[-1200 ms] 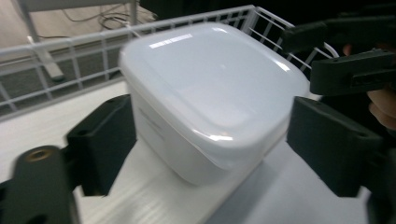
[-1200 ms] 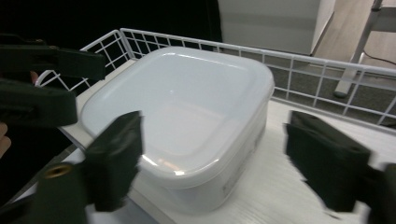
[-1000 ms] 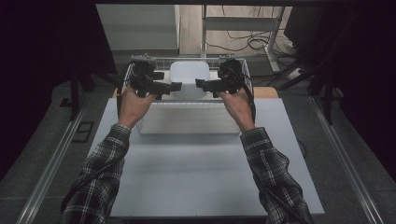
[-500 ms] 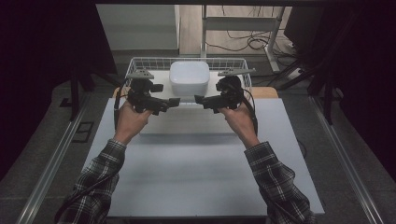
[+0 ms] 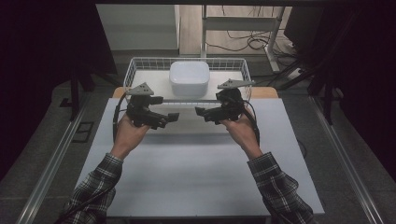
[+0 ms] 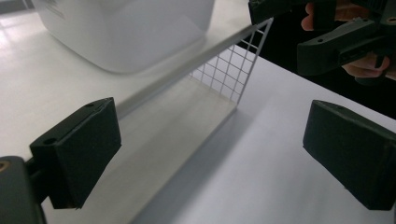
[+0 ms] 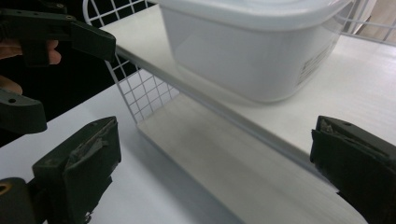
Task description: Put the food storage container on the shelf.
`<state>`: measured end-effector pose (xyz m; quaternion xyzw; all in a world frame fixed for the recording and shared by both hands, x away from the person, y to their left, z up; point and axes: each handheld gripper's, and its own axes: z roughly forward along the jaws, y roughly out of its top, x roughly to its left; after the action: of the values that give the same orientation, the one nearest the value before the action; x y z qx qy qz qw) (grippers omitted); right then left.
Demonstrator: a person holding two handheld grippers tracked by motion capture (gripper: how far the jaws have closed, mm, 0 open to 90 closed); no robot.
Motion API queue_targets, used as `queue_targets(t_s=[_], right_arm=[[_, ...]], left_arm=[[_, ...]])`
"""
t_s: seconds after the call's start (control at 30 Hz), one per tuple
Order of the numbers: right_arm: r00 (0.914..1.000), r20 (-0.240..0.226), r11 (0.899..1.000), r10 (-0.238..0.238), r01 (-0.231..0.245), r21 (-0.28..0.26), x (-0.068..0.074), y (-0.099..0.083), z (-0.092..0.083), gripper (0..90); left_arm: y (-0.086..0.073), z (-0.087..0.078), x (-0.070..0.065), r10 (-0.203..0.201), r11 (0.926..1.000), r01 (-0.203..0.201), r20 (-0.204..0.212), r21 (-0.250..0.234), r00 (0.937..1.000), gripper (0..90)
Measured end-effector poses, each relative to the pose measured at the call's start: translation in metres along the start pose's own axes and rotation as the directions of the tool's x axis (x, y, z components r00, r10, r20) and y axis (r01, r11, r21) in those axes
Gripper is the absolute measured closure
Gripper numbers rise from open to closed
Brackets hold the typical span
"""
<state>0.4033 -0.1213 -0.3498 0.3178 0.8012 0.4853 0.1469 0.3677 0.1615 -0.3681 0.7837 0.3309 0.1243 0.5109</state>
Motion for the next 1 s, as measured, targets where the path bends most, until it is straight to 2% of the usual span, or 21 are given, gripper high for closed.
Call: queue_targets(t_s=[0.4,0.83,1.0], right_arm=[[0.9993,-0.014,0.999,-0.035,0.035,0.016,0.007,-0.022,-0.004,0.8],[0.9987,-0.031,0.999,-0.042,0.042,0.008,0.014,-0.042,-0.012,0.6],[0.9984,-0.033,0.999,-0.046,0.046,0.020,0.015,-0.056,-0.011,0.0]], left_arm=[[-0.021,0.000,-0.006,-0.003,0.9999,0.003,-0.003,0.017,1.0000,3.4],[-0.044,0.000,-0.010,-0.020,0.9994,0.021,-0.005,0.028,0.9998,3.2],[-0.058,0.002,-0.014,-0.025,0.9990,0.025,-0.006,0.037,0.9997,3.1]])
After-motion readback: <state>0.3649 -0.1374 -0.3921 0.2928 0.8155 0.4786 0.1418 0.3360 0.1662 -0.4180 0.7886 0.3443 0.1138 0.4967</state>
